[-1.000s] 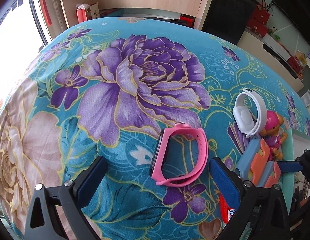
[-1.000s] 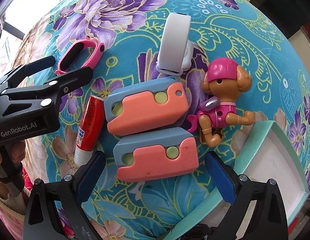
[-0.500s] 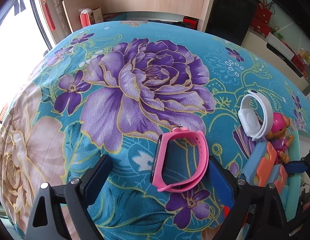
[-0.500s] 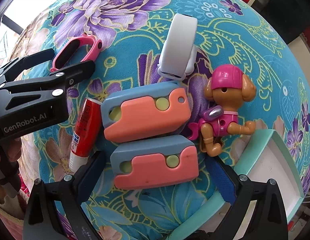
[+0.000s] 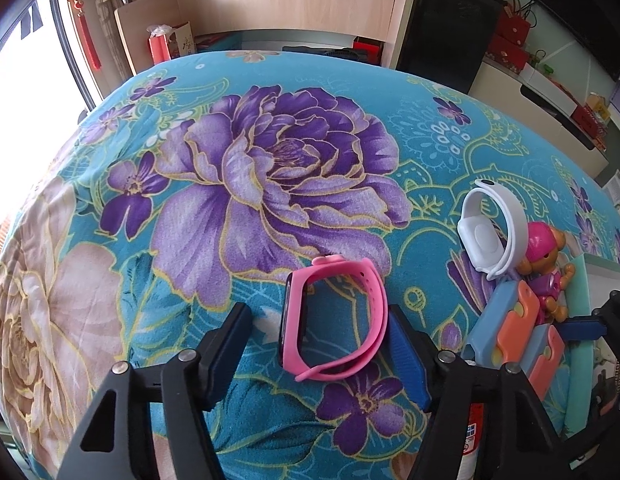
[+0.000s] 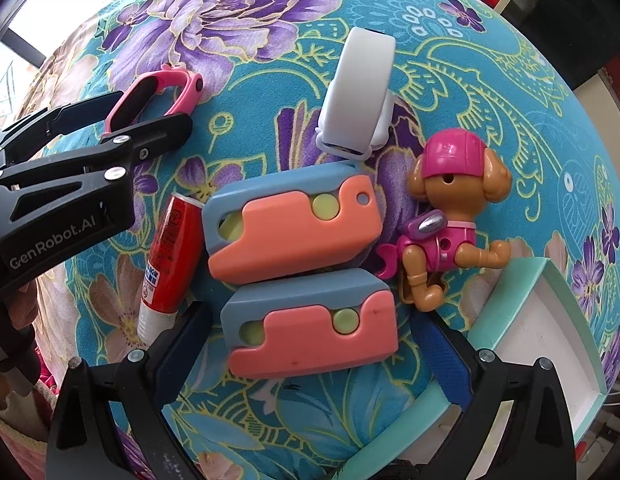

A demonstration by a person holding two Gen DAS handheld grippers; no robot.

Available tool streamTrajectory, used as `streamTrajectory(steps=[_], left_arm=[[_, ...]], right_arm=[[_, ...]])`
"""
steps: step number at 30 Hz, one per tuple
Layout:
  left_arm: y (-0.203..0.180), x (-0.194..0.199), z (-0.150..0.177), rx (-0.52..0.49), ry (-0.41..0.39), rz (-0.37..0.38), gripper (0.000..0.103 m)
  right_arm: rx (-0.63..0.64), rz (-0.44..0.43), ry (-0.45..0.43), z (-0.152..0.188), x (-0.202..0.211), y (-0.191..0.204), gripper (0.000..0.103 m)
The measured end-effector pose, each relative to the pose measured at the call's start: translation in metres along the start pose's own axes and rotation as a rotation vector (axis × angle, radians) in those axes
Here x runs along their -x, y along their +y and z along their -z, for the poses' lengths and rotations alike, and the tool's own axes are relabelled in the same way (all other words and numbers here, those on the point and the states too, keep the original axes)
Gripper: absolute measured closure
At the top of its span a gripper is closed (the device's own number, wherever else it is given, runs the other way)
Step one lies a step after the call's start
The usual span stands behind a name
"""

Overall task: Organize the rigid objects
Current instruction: 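Grasp the pink watch band with the left tool while the right tool grasps the orange-blue slider, then carry the pink band and orange-blue slider over the white tray with both tools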

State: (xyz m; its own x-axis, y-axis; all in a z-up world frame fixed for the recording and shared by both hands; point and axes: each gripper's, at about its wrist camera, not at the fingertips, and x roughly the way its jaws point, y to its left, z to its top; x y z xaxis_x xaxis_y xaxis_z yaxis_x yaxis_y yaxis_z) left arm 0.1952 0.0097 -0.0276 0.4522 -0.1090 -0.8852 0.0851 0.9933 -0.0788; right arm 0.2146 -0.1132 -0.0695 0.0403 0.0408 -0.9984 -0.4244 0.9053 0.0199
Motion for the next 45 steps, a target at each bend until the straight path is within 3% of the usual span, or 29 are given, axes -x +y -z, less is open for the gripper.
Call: streamTrajectory(steps=[4,6,15,29,36,45], left_arm=[[0.000,0.002,0.000,0.002,-0.002,0.007,0.039],[0.001,0.003,0.000,0.004,-0.005,0.010,0.050],[0.003,0.005,-0.001,0.017,-0.006,0.023,0.050],[0.006,0.012,0.001,0.040,-0.006,0.024,0.050],[-0.001,0.028,0.003,0.032,-0.043,0.026,0.050],[-0.044,0.053,0.007,-0.065,-0.092,0.113,0.051]], right_arm=[[-0.004,0.003,0.000,0.001,0.002,0.002,0.005],[0.009,0.002,-0.006,0.003,0.005,0.006,0.012],[0.033,0.004,-0.011,0.008,0.014,0.014,0.030],[0.018,-0.015,-0.019,0.023,0.033,0.013,0.030],[-0.005,-0.029,-0.057,0.037,0.059,0.004,0.030],[-0.128,-0.022,-0.102,0.070,0.107,-0.043,0.030]])
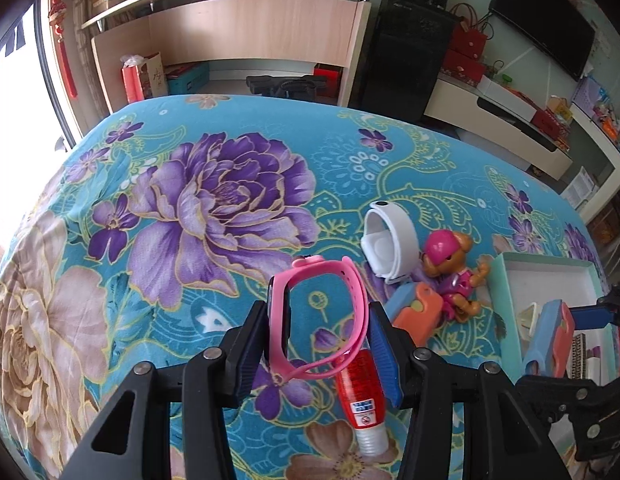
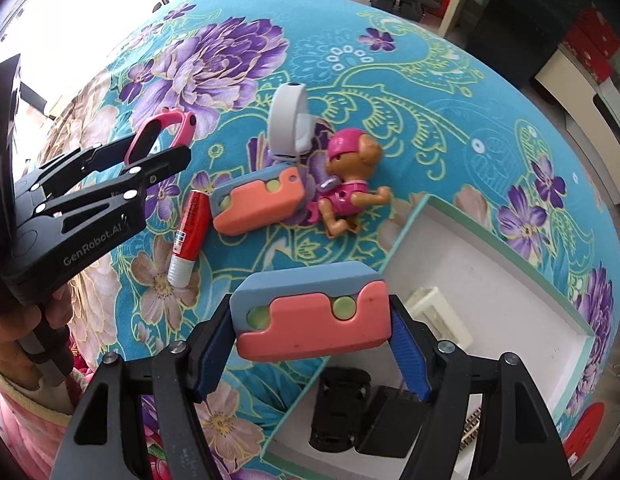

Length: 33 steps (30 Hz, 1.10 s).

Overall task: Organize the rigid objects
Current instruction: 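Carry the pink band and orange-blue slider over the white tray with both tools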

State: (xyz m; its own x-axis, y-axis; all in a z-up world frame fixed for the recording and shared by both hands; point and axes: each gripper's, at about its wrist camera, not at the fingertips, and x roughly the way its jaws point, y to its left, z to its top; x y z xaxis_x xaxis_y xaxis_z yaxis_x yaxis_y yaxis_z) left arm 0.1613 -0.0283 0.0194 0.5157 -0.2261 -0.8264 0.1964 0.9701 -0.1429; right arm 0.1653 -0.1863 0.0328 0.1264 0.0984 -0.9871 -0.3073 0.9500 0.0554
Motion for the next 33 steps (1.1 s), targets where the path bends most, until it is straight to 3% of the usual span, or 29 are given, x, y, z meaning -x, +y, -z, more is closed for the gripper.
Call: streamTrajectory(steps=[8,14,20,26,33], left_arm=[[-0.065,0.015,0.003,-0.138,-0.028,0.088,0.051],[-0.130,0.028,0.015,-0.287,-0.045,0.186,0.051],[-0.199,0.020,0.042,-0.449,-0.025,0.238,0.051],[-0.239,0.008,0.062,-0.532,-0.010,0.249,0.051],[-0.248,-0.005,0.065,-0.536,0.002,0.221,0.051]], right_arm=[[-0.153,0.072,-0.019,0.039,0.044,-0.066,0.030],[-0.261,0.117,-0.005,0.068,0.052,-0.109,0.030],[-0.356,0.131,0.009,0.098,0.054,-0.146,0.030],[-0.432,0.118,0.014,0.118,0.049,-0.172,0.030],[-0.485,0.109,-0.001,0.127,0.038,-0.192,0.030]])
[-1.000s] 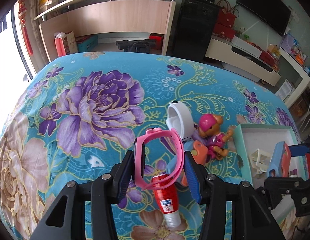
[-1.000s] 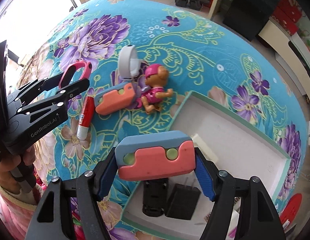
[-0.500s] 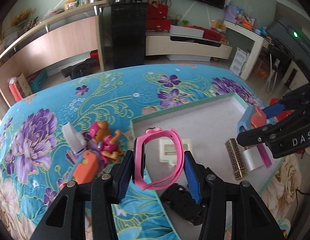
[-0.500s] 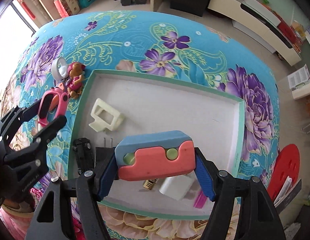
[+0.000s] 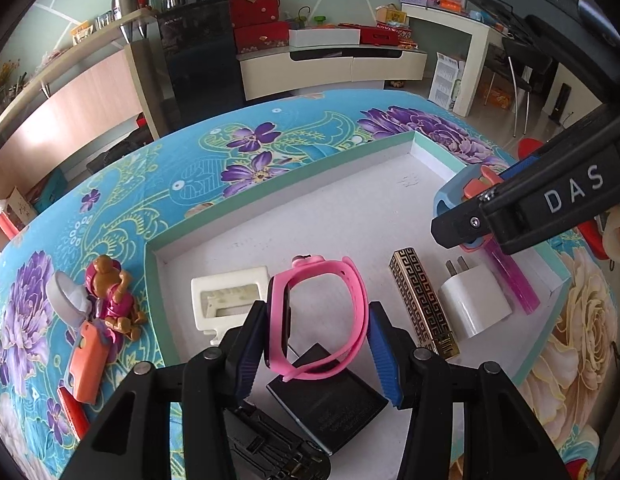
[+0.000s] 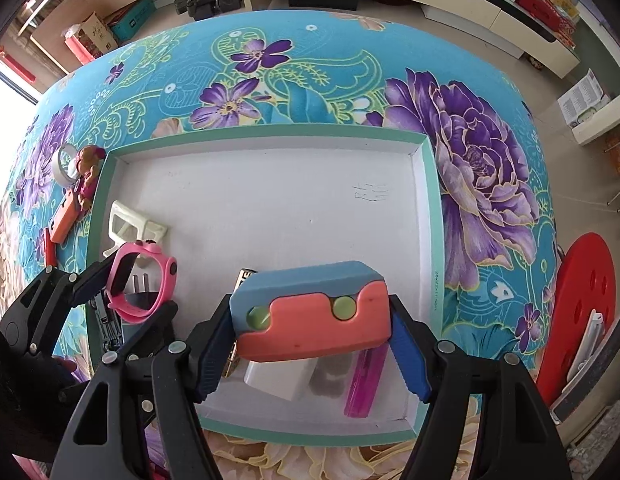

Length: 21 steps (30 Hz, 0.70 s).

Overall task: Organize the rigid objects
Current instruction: 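Carry the pink band and orange-blue slider over the white tray with both tools, then open the right tool to drop the slider beside the white charger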

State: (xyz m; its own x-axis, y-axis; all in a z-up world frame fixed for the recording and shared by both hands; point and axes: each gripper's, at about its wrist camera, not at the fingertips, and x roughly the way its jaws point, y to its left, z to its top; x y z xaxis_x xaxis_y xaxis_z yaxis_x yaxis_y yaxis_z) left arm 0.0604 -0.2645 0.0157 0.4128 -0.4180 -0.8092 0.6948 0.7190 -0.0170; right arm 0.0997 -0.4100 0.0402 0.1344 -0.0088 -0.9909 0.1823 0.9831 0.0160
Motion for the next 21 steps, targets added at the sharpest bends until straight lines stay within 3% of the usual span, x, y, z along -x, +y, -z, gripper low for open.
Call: streamTrajectory(steps=[17,21], left_arm=[[-0.001,-0.010,-0.001,0.001,-0.002,-0.055,0.050],[0.000,-0.010,-0.002,0.010,0.007,-0.057,0.041]], right_arm=[[-0.022,-0.053,-0.004,0.003,-0.028,-0.004,0.030],[-0.025,-0.061,-0.002,0.005,-0.029,-0.004,0.030]])
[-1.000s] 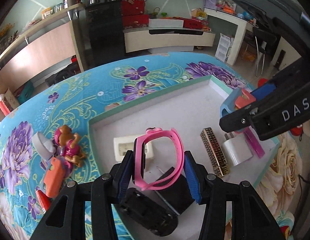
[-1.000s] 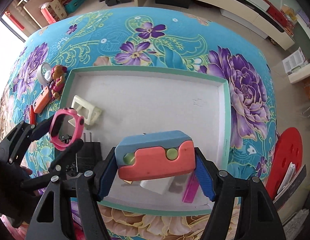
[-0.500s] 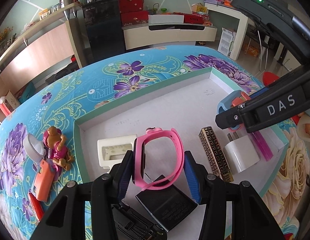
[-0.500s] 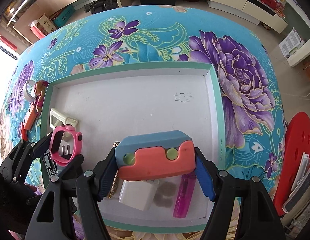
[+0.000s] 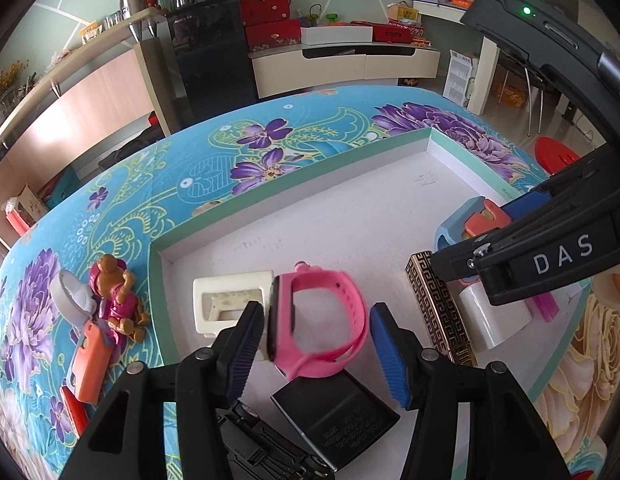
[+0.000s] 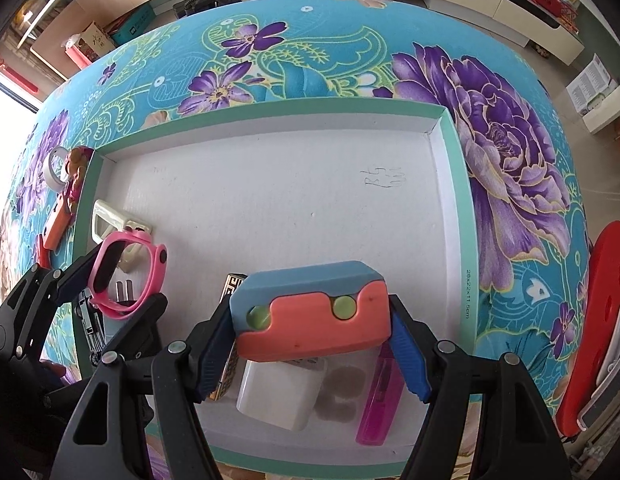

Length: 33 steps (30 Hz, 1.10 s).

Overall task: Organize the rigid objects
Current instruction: 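Open the right tool to drop the slider beside the white charger, then lower the pink watch band into the tray and open the left tool, then withdraw both tools from the tray toward the remaining objects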

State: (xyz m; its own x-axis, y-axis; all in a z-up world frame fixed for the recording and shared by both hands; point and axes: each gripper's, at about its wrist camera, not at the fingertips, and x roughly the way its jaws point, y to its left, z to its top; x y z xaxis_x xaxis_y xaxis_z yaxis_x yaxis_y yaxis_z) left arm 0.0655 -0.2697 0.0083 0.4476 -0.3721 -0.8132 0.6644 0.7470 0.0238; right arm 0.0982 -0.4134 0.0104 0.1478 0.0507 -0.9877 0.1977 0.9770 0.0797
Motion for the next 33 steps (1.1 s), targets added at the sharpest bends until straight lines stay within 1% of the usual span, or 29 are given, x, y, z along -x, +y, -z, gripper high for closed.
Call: streamTrajectory(steps=[4,7,11,16,17,18,20,26,28,30,33], left_arm=[[0.004,0.002,-0.001,0.011,0.001,-0.006,0.038],[0.009,0.006,-0.002,0.023,-0.006,-0.002,0.034],[0.013,0.013,-0.003,0.034,-0.015,0.019,0.030],[0.024,0.020,-0.004,0.053,-0.016,0.007,0.029],[0.027,0.021,-0.004,0.060,-0.014,0.005,0.027],[0.030,0.021,-0.004,0.066,-0.012,0.001,0.020],[0.035,0.022,-0.003,0.078,-0.013,-0.007,0.014],[0.047,0.022,-0.001,0.113,0.009,-0.007,0.014],[0.052,0.021,0.000,0.123,0.022,-0.017,0.013],[0.058,0.021,0.002,0.139,0.033,-0.029,0.010],[0.069,0.023,0.005,0.170,0.041,-0.035,0.009]], right_arm=[[0.005,0.006,0.001,0.002,0.000,0.000,0.030],[0.013,0.004,0.003,0.003,0.003,0.002,0.029],[0.015,-0.011,-0.008,0.004,0.012,0.006,0.024],[0.006,-0.019,-0.025,0.006,0.023,0.009,0.023],[0.005,-0.023,-0.025,0.007,0.025,0.010,0.023],[0.007,-0.024,-0.024,0.007,0.026,0.011,0.023],[0.016,-0.019,-0.022,0.009,0.029,0.014,0.023],[0.024,-0.005,-0.009,0.016,0.035,0.020,0.023],[0.027,0.004,-0.006,0.017,0.037,0.022,0.023],[0.026,0.006,0.002,0.018,0.037,0.023,0.023],[0.025,0.011,0.005,0.020,0.039,0.026,0.023]])
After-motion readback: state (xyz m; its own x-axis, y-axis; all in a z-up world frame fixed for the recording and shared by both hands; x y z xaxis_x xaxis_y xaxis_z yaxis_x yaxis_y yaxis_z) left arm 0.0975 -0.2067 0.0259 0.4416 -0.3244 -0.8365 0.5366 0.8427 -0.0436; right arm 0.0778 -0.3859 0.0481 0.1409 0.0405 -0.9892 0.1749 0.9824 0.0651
